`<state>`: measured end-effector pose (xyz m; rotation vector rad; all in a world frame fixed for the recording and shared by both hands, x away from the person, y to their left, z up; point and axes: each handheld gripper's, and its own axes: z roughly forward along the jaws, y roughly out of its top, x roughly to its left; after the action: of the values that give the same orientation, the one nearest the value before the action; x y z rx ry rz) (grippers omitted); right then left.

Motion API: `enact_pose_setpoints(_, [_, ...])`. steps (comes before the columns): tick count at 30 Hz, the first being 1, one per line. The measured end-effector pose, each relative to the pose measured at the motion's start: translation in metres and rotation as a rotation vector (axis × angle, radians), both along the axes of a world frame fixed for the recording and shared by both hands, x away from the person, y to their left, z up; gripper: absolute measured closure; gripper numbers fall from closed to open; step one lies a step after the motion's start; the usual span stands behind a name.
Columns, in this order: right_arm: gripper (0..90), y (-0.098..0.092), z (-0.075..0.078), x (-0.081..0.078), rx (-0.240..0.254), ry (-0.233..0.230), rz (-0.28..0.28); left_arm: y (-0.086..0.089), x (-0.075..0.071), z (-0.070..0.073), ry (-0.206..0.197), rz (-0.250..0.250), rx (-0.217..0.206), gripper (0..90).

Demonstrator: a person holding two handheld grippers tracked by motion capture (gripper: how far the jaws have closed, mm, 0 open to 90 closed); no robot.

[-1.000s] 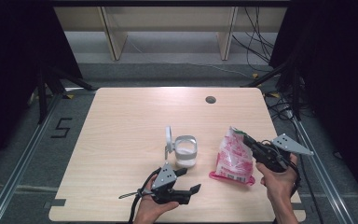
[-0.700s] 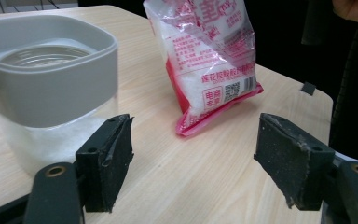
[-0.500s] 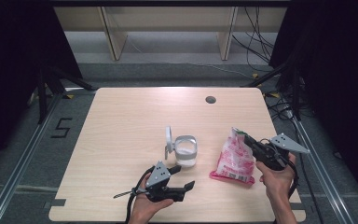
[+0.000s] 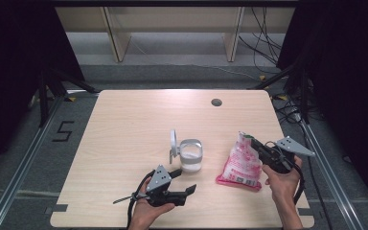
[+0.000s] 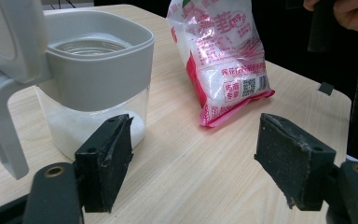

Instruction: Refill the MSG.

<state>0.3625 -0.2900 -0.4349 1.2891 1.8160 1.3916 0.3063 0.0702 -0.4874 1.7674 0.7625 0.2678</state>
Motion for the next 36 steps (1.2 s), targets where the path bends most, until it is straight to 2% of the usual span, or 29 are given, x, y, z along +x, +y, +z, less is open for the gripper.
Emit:
enact_pose_setpoints(1, [90.0,0.000,-0.001,0.001,-0.001,0.009,0.015,0.000,0.000,0.000,-0.003,0.002,-0.016,26.2])
enact_pose_setpoints(2, [90.0,0.001,0.000,0.000,-0.011,0.033,0.003,0.002,0.001,0.000,-0.002,-0.008,-0.005,26.2])
enact_pose_setpoints(3, [90.0,-0.002,-0.001,0.004,-0.038,0.009,0.030,0.003,0.001,0.000,-0.003,0.004,-0.010,26.2])
enact_pose_setpoints(4, [90.0,0.001,-0.001,0.003,-0.012,0.019,0.013,0.004,0.001,0.000,-0.002,0.013,0.003,26.2])
enact_pose_setpoints(5, [90.0,0.000,-0.002,0.005,-0.029,0.001,0.010,0.005,0.001,0.000,-0.002,0.017,0.004,26.2])
enact_pose_setpoints(6, [90.0,0.000,-0.002,0.004,-0.025,0.014,0.012,0.007,0.001,0.001,-0.002,0.024,0.011,26.2])
enact_pose_setpoints(7, [90.0,0.000,-0.004,0.006,-0.019,-0.004,0.000,0.008,0.001,0.000,-0.004,0.026,-0.002,26.1])
enact_pose_setpoints(11, [90.0,-0.001,-0.005,0.009,-0.022,0.009,-0.005,0.014,0.002,0.003,-0.006,0.042,0.009,26.2])
enact_pose_setpoints(12, [90.0,-0.003,-0.007,0.010,-0.025,0.004,0.005,0.014,0.003,0.003,-0.010,0.043,-0.007,26.2])
enact_pose_setpoints(13, [90.0,0.000,-0.006,0.008,0.000,0.035,-0.007,0.015,0.003,0.003,-0.010,0.040,-0.001,26.1])
enact_pose_setpoints(15, [89.9,-0.002,-0.007,0.010,-0.046,0.022,-0.007,0.015,0.004,0.002,-0.008,0.051,-0.011,26.2])
enact_pose_setpoints(17, [89.6,-0.001,-0.008,0.011,-0.024,0.010,-0.005,0.016,0.003,0.002,-0.005,0.064,0.002,26.8])
enact_pose_setpoints(18, [89.6,0.000,-0.008,0.010,-0.009,0.019,-0.008,0.017,0.004,0.002,-0.006,0.064,0.005,26.7])
enact_pose_setpoints(19, [89.5,0.000,-0.008,0.010,-0.008,0.022,-0.007,0.018,0.004,0.002,-0.008,0.059,0.019,26.7])
enact_pose_setpoints(21, [89.3,0.000,-0.008,0.010,-0.006,0.023,-0.014,0.018,0.005,0.001,-0.011,0.059,0.013,26.8])
enact_pose_setpoints(24, [88.1,-0.001,-0.009,0.012,-0.034,0.024,-0.015,0.018,0.007,0.001,-0.004,0.063,0.008,26.7])
enact_pose_setpoints(25, [87.7,-0.001,-0.010,0.012,-0.041,0.024,-0.019,0.019,0.007,0.001,-0.005,0.067,0.022,26.7])
enact_pose_setpoints(26, [87.5,0.000,-0.012,0.012,-0.016,0.045,-0.034,0.019,0.006,0.001,-0.004,0.068,0.024,26.7])
enact_pose_setpoints(27, [87.5,-0.002,-0.014,0.014,-0.012,0.036,-0.018,0.019,0.006,0.001,-0.004,0.067,0.023,26.6])
enact_pose_setpoints(28, [87.1,-0.003,-0.015,0.013,-0.014,0.049,-0.028,0.019,0.007,0.000,-0.007,0.061,0.013,26.6])
enact_pose_setpoints(29, [86.7,-0.002,-0.015,0.011,0.008,0.089,-0.050,0.019,0.007,0.000,-0.005,0.066,0.006,26.5])
enact_pose_setpoints(30, [86.5,-0.004,-0.017,0.013,-0.014,0.055,-0.047,0.020,0.007,0.000,-0.006,0.066,0.014,26.5])
enact_pose_setpoints(32, [86.1,-0.004,-0.017,0.012,0.013,0.068,-0.052,0.020,0.007,0.001,-0.005,0.070,0.009,26.5])
enact_pose_setpoints(34, [84.6,-0.007,-0.017,0.013,-0.014,0.055,-0.051,0.020,0.008,0.000,-0.009,0.068,0.013,26.6])
enact_pose_setpoints(35, [84.3,-0.007,-0.018,0.012,-0.010,0.053,-0.056,0.020,0.008,0.000,-0.010,0.070,0.015,26.6])
enact_pose_setpoints(36, [83.9,-0.005,-0.018,0.011,0.021,0.076,-0.059,0.020,0.007,0.001,-0.008,0.078,0.031,26.6])
